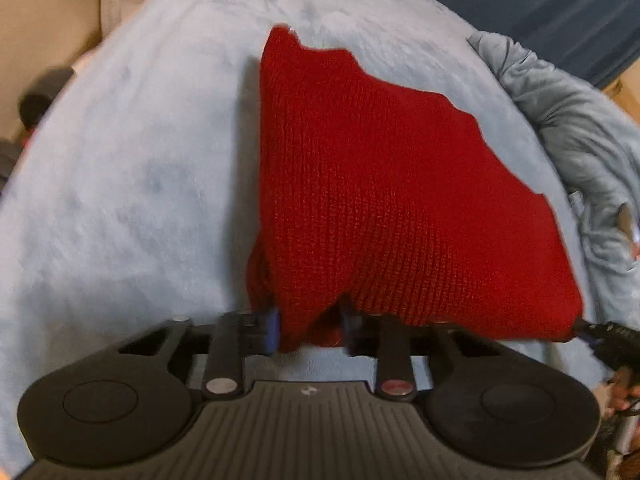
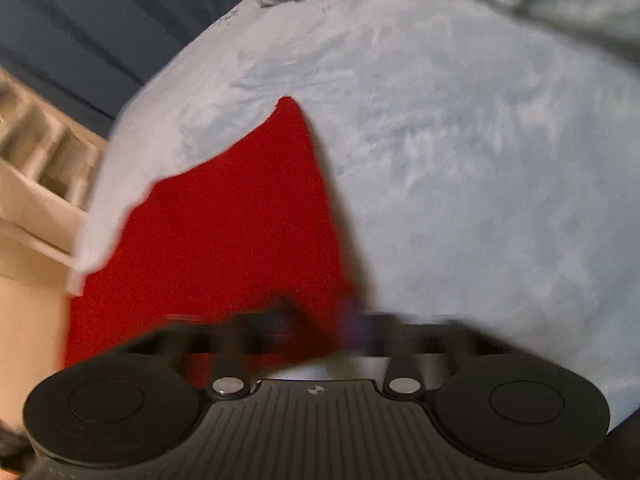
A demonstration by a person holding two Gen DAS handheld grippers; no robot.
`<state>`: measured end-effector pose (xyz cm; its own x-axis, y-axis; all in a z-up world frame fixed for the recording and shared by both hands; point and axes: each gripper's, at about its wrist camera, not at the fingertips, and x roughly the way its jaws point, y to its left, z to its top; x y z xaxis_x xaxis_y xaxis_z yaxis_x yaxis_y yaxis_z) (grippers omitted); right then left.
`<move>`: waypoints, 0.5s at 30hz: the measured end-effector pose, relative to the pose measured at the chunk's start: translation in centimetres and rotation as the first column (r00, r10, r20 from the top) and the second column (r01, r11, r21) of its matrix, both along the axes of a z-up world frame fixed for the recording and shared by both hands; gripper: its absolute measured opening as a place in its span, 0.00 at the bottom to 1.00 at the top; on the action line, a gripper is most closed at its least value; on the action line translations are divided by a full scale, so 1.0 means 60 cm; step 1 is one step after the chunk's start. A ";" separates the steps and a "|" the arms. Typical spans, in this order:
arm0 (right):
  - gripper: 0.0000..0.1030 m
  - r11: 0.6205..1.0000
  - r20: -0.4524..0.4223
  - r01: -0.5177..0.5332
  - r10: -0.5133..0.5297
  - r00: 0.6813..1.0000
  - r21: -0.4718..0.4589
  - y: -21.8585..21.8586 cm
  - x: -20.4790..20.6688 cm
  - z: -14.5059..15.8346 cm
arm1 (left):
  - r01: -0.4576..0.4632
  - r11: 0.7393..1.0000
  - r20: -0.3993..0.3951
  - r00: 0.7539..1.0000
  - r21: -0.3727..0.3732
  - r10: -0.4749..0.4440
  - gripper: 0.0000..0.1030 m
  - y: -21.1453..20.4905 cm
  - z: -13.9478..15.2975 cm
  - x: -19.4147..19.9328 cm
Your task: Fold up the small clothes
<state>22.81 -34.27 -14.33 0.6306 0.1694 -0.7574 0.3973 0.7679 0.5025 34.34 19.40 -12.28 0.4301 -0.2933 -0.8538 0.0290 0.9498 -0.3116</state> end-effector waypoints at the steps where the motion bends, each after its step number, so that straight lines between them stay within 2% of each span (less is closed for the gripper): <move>1: 0.14 1.000 0.010 0.020 -0.020 1.000 0.006 -0.006 0.002 0.015 | 0.024 1.000 0.038 0.999 0.018 -0.024 0.19 0.000 0.019 -0.005; 3: 0.13 1.000 0.035 0.014 -0.013 0.999 -0.025 -0.018 0.005 0.038 | 0.036 0.999 0.075 0.996 0.035 -0.038 0.15 0.019 0.043 -0.009; 5: 0.13 0.999 0.010 0.000 0.001 1.000 -0.039 -0.026 0.013 0.033 | 0.007 0.999 0.028 1.000 0.047 -0.008 0.14 0.044 0.023 -0.007; 7: 0.14 0.997 -0.089 -0.047 0.042 0.995 -0.058 -0.020 0.027 -0.010 | 0.009 0.999 -0.053 0.999 0.050 -0.007 0.15 0.049 -0.020 0.000; 8: 0.16 0.997 -0.149 -0.058 0.049 0.988 -0.060 -0.015 0.031 -0.036 | 0.003 0.998 -0.056 0.998 0.056 0.000 0.22 0.046 -0.031 0.001; 9: 0.28 0.996 -0.167 -0.047 0.035 0.985 -0.070 -0.011 0.029 -0.045 | -0.028 0.998 -0.044 0.999 0.061 0.030 0.32 0.044 -0.029 0.000; 10: 0.40 0.995 -0.162 -0.023 0.008 0.987 -0.092 -0.010 0.026 -0.038 | -0.056 0.997 -0.037 0.998 0.060 0.058 0.36 0.045 -0.021 -0.001; 11: 0.46 0.994 -0.152 0.000 -0.017 0.988 -0.112 -0.009 0.020 -0.026 | -0.076 0.996 -0.030 0.997 0.055 0.077 0.42 0.047 -0.012 -0.006; 12: 0.49 0.991 -0.142 0.013 -0.032 0.989 -0.135 -0.008 0.013 -0.011 | -0.094 0.994 -0.010 0.995 0.063 0.095 0.48 0.048 0.004 -0.015; 15: 0.50 0.968 -0.065 -0.013 -0.003 0.998 -0.250 0.014 -0.006 0.048 | -0.089 0.985 0.090 0.993 0.147 0.076 0.49 0.026 0.057 -0.042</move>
<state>22.43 -33.43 -11.46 0.5784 -0.0275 -0.8153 0.4186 0.8678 0.2677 31.84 20.97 -8.86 0.5191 -0.1243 -0.8456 -0.0318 0.9859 -0.1644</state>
